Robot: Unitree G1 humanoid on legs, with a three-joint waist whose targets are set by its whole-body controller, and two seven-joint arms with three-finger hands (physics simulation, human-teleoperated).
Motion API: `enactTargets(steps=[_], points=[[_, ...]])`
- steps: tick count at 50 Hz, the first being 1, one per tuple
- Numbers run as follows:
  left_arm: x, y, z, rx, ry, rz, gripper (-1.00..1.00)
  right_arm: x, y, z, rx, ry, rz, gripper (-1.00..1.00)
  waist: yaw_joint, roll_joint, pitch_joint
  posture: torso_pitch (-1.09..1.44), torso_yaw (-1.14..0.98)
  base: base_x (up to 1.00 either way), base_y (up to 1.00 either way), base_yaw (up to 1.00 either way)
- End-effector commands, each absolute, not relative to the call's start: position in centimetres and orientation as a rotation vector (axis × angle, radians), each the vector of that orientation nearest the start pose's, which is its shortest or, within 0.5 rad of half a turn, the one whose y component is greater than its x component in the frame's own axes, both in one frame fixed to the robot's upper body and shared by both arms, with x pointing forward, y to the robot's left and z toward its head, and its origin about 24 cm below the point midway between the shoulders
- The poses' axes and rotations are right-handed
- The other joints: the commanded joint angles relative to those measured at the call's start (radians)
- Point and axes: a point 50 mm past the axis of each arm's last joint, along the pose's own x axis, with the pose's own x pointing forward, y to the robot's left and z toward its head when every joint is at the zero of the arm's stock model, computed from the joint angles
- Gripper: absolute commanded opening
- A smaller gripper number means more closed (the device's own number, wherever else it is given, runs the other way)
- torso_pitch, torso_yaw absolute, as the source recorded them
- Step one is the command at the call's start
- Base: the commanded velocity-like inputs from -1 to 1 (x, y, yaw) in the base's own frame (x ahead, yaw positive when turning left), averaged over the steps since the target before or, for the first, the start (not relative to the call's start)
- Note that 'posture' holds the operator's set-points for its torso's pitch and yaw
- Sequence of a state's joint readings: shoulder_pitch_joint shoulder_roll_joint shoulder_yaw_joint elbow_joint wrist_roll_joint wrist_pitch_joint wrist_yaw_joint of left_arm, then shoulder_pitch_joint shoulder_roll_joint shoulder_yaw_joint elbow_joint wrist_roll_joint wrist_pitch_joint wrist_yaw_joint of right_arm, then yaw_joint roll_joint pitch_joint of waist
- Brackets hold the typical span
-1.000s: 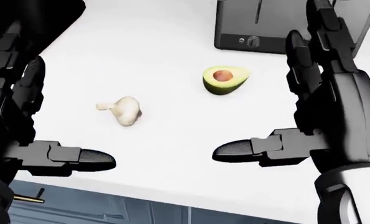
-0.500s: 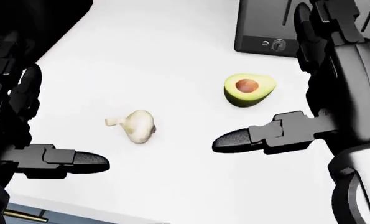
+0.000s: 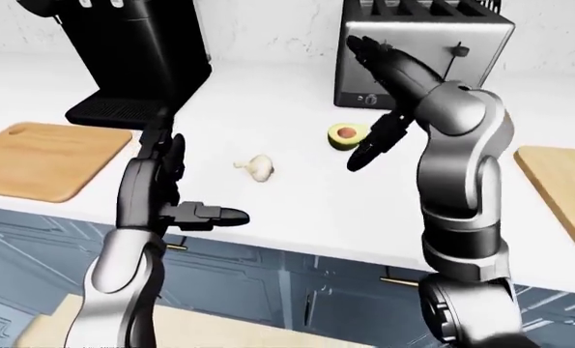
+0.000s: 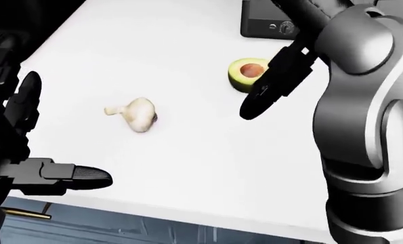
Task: Place the avocado and the garlic on separate cutting boards.
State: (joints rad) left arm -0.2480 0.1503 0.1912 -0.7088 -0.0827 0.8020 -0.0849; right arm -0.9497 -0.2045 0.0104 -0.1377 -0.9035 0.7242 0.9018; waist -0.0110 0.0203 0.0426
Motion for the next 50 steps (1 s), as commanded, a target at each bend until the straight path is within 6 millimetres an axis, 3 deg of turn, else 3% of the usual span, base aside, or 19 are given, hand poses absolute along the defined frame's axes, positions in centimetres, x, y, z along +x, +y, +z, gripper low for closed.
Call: enactTargets(steps=[1,11,21,22,26,28,32,36,38,42,50], points=[[24.6,18.1,20.1,0.086,-0.243,-0.004,1.0,32.9,-12.5,30.5,-0.941,-0.146,0.214,1.0,0.0,0.0,-0.025,0.0,0.0,0.0,0.0,0.0],[24.8,18.4,20.3,0.079,-0.25,0.004,1.0,35.3,-11.5,29.7,-1.017,-0.082,0.244,1.0,0.002,0.0,-0.034,0.0,0.0,0.0,0.0,0.0],[24.6,18.6,20.5,0.076,-0.256,0.004,1.0,37.5,-12.0,29.2,-1.065,-0.001,0.222,1.0,0.007,-0.001,-0.039,0.0,0.0,0.0,0.0,0.0],[24.6,18.6,20.5,0.074,-0.257,0.003,1.0,37.8,-12.2,29.1,-1.062,0.004,0.212,0.85,0.007,-0.001,-0.039,0.0,0.0,0.0,0.0,0.0],[24.6,18.7,20.5,0.074,-0.255,0.004,1.0,38.6,-12.9,28.4,-1.067,0.033,0.198,0.87,0.008,-0.001,-0.041,0.0,0.0,0.0,0.0,0.0],[24.6,18.6,20.5,0.073,-0.256,0.003,1.0,38.9,-13.0,27.9,-1.071,0.046,0.199,0.71,0.008,-0.002,-0.042,0.0,0.0,0.0,0.0,0.0],[24.6,18.5,20.3,0.074,-0.254,-0.001,1.0,39.3,-13.0,27.5,-1.087,0.056,0.204,0.71,0.008,-0.003,-0.043,0.0,0.0,0.0,0.0,0.0],[24.6,18.6,20.3,0.073,-0.253,-0.001,1.0,40.0,-12.9,26.9,-1.121,0.068,0.204,0.57,0.007,-0.001,-0.043,0.0,0.0,0.0,0.0,0.0],[24.6,18.6,20.2,0.075,-0.253,-0.001,1.0,40.2,-12.8,26.7,-1.143,0.074,0.207,0.65,0.007,-0.001,-0.043,0.0,0.0,0.0,0.0,0.0],[24.6,18.7,20.1,0.074,-0.25,-0.001,1.0,40.7,-12.2,26.8,-1.162,0.057,0.22,0.46,0.007,-0.001,-0.042,0.0,0.0,0.0,0.0,0.0],[24.6,18.9,20.3,0.075,-0.249,-0.001,1.0,41.8,-12.0,25.8,-1.227,0.083,0.223,0.47,0.006,0.0,-0.041,0.0,0.0,0.0,0.0,0.0]])
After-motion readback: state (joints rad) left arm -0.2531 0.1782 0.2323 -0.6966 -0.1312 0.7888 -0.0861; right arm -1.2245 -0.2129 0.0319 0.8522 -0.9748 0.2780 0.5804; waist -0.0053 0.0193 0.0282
